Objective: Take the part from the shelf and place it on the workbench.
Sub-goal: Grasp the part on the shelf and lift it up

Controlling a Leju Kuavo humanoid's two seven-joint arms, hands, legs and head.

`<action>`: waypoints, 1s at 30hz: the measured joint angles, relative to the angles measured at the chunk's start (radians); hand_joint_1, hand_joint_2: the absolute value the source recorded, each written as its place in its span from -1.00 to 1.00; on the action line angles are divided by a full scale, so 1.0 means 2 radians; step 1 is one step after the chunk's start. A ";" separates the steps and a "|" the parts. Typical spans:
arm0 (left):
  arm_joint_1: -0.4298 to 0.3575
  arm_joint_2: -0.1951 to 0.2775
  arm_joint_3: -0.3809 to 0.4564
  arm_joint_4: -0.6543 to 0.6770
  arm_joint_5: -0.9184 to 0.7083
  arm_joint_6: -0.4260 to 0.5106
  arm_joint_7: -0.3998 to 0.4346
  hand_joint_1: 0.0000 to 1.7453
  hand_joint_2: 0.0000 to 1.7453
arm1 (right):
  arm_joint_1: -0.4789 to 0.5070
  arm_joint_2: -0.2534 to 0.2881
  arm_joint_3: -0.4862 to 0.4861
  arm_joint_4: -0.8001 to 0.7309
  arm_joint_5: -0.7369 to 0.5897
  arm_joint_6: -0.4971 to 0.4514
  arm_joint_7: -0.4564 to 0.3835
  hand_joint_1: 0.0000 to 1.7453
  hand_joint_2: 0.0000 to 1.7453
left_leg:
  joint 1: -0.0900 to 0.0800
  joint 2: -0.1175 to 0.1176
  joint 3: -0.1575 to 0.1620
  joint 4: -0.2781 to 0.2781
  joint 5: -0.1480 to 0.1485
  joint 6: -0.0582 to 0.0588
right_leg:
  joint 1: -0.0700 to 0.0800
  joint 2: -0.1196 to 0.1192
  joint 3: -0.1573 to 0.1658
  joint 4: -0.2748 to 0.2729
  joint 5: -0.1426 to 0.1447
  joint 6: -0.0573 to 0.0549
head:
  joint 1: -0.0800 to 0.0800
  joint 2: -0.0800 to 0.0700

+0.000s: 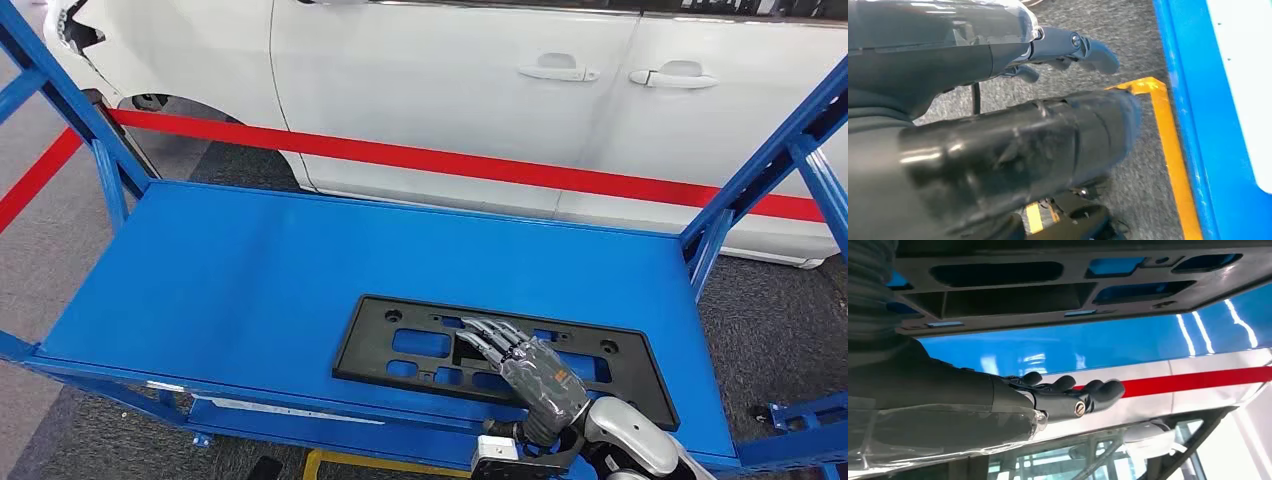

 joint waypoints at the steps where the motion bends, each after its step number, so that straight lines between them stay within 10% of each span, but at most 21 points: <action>1: 0.000 0.000 0.000 0.000 0.000 0.000 0.000 -1.00 -1.00 | 0.001 0.000 -0.001 0.000 0.002 -0.002 0.001 -1.00 1.00 | 0.001 0.000 0.001 -0.002 0.001 0.002 | 0.000 0.000 0.000 0.000 0.000 0.002 | 0.000 0.000; 4: 0.001 0.000 0.000 0.000 0.001 0.000 -0.001 -1.00 -1.00 | 0.005 0.000 -0.009 0.003 0.013 -0.006 0.009 -1.00 1.00 | 0.003 0.001 0.003 -0.009 0.007 0.010 | -0.002 0.000 -0.009 0.024 -0.019 0.007 | 0.000 0.000; 7: 0.001 0.000 0.000 0.000 0.004 0.001 -0.001 -1.00 -1.00 | 0.011 0.001 -0.018 0.007 0.017 -0.009 0.014 -1.00 1.00 | 0.003 0.001 0.002 -0.010 0.007 0.014 | -0.003 0.000 -0.052 0.115 -0.064 0.011 | 0.000 0.000; 9: 0.002 0.000 0.000 0.000 0.004 0.001 -0.002 -1.00 -1.00 | 0.019 0.002 -0.023 0.010 0.019 -0.012 0.018 -1.00 1.00 | 0.002 0.001 0.002 -0.009 0.007 0.014 | -0.003 0.000 -0.063 0.137 -0.062 0.012 | 0.000 0.000; 14: 0.002 0.000 0.000 0.000 0.001 0.002 -0.001 -1.00 -1.00 | 0.025 0.003 -0.043 0.015 0.026 -0.013 0.028 -1.00 1.00 | 0.000 0.000 0.002 -0.004 0.002 0.009 | 0.001 0.000 0.000 0.004 0.000 0.003 | 0.000 0.000; 19: 0.002 0.000 0.000 0.000 0.001 0.003 -0.001 -1.00 -1.00 | 0.029 0.005 -0.054 0.018 0.029 -0.013 0.029 -1.00 1.00 | -0.001 0.000 -0.004 0.010 -0.011 -0.003 | -0.002 0.000 0.003 -0.007 0.003 -0.007 | 0.000 0.000; 24: 0.003 0.001 0.000 0.000 0.001 0.003 -0.001 -1.00 -1.00 | 0.032 0.009 -0.058 0.021 0.029 -0.013 0.029 -1.00 1.00 | 0.003 0.001 -0.062 0.136 -0.064 -0.011 | -0.003 -0.003 0.004 -0.008 0.003 -0.011 | 0.000 0.000; 28: 0.003 0.001 0.000 0.000 0.001 0.003 -0.001 -1.00 -1.00 | 0.032 0.012 -0.061 0.023 0.037 -0.013 0.036 -1.00 1.00 | 0.004 0.001 -0.013 0.031 -0.006 -0.008 | -0.002 -0.001 0.003 -0.002 0.000 -0.008 | 0.000 0.000; 30: 0.002 0.002 0.000 0.000 0.002 0.003 -0.002 -1.00 -1.00 | 0.033 0.013 -0.063 0.024 0.043 -0.014 0.043 -1.00 1.00 | 0.003 0.001 0.000 0.000 0.000 -0.005 | 0.000 0.000 0.001 0.000 -0.001 -0.003 | 0.000 0.000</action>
